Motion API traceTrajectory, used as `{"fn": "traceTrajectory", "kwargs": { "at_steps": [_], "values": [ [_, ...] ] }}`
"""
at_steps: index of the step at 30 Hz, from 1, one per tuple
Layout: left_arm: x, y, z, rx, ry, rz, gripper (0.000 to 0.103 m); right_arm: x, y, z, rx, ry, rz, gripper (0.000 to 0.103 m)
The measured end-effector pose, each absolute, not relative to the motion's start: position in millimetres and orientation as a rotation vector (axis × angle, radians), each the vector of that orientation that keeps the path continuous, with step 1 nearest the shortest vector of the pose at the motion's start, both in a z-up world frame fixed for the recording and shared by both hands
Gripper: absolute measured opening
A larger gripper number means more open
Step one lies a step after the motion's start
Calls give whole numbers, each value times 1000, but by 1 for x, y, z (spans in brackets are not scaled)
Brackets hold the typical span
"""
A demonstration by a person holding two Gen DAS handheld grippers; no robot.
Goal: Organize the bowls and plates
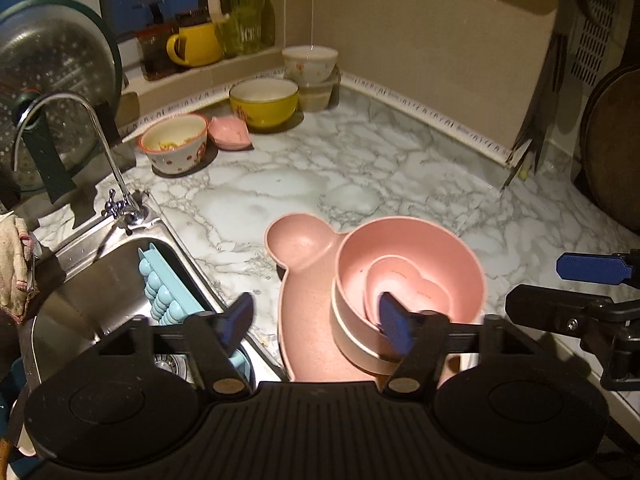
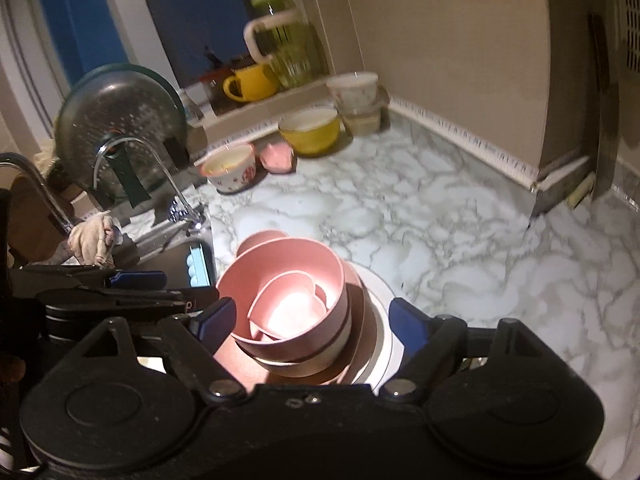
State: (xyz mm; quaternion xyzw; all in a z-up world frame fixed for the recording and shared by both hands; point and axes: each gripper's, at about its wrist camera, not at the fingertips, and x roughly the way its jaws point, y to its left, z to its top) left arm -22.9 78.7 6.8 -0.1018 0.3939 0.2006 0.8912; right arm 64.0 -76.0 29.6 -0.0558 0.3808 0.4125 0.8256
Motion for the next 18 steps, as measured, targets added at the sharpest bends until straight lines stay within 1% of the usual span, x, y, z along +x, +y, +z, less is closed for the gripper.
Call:
{"fn": "traceTrajectory", "kwargs": {
  "at_steps": [3,4,5,7,11,13,15,16,17,18],
  "values": [
    [-34,63,14,-185,759,420,74,54,-88,33,-126,742,870,93],
    [-37,58,16,-179,743,417,75,51,-92,34,-129,715,871,93],
    [-39,53,18,-175,730,408,80,48,-97,36,-135,694,872,94],
    [-45,43,21,-174,701,395,80,42,-106,38,-140,657,869,98],
    [-52,23,23,-176,669,365,82,32,-123,41,-143,603,853,102],
    [-55,14,22,-181,653,350,86,30,-133,41,-123,597,840,102],
    [-59,7,21,-186,642,336,96,29,-142,42,-104,591,826,103],
    [-60,3,21,-190,636,326,100,28,-145,41,-98,589,819,103],
    [-61,0,21,-194,628,318,103,26,-149,40,-94,589,816,103],
    [-63,-3,21,-194,621,316,103,25,-152,39,-89,588,812,102]
  ]
}}
